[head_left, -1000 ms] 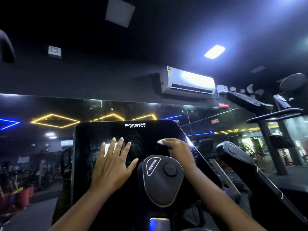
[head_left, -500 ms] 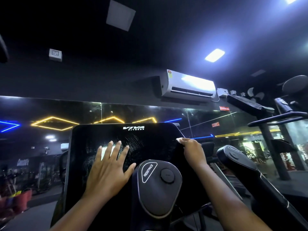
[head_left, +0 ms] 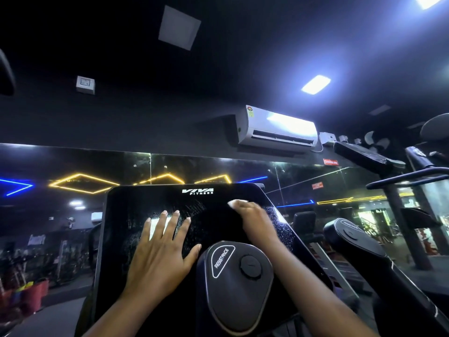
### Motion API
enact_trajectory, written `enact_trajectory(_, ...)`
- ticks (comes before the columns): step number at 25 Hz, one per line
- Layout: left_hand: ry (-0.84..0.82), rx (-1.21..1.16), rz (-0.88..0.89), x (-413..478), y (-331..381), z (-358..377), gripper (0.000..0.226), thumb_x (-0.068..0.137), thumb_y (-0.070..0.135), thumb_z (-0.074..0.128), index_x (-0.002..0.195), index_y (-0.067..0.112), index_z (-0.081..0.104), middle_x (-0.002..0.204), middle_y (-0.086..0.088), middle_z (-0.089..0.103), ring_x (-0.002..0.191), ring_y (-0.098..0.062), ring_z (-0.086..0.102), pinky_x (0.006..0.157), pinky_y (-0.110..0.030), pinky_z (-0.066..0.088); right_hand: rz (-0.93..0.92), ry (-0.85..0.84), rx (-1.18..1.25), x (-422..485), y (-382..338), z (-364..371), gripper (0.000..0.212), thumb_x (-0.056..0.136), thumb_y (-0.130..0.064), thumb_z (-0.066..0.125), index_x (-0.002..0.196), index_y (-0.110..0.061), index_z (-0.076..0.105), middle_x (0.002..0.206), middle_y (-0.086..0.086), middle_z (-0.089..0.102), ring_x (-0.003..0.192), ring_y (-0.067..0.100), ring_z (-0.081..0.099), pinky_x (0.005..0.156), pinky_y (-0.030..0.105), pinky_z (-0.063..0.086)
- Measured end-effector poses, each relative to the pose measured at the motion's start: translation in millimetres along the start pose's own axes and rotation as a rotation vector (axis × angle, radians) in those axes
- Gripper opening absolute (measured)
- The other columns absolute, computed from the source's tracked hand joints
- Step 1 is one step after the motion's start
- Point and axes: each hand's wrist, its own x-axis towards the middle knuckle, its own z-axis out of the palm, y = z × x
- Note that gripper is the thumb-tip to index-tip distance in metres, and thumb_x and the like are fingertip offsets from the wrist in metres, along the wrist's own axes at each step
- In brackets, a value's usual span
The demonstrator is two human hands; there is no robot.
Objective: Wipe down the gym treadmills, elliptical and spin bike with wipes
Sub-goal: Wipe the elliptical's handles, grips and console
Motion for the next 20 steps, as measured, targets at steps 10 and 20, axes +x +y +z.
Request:
enact_trajectory(10, 0.033, -0.004, -0.026, 1.4, -0.2, 2.5, 0.090, 0.098, 0.054, -0.002, 0.107, 0.003, 0.072, 0.112, -0.022, 0.067, 0.102, -0.041, 0.065, 0.090, -0.049, 0.028, -0.106, -0.095, -0.019, 14.5, -47.2, 9.5, 0.036, 0.091, -0.013, 0.047, 0.123, -0.019, 0.061, 0.129, -0.002, 0.059, 0.120, 0.015, 0.052, 0.100, 0.030, 0.040)
enact_trajectory(20, -0.020, 0.021, -0.035, 4.2, -1.4, 7.3, 0.090, 0.097, 0.056, -0.002, 0.110, 0.005, 0.071, 0.113, -0.020, 0.067, 0.103, -0.040, 0.065, 0.092, -0.049, 0.027, 0.020, -0.049, -0.154, 68.2, 28.4, 16.7, 0.025, 0.090, -0.015, 0.045, 0.101, -0.014, 0.067, 0.112, 0.001, 0.067, 0.106, 0.020, 0.060, 0.089, 0.032, 0.046)
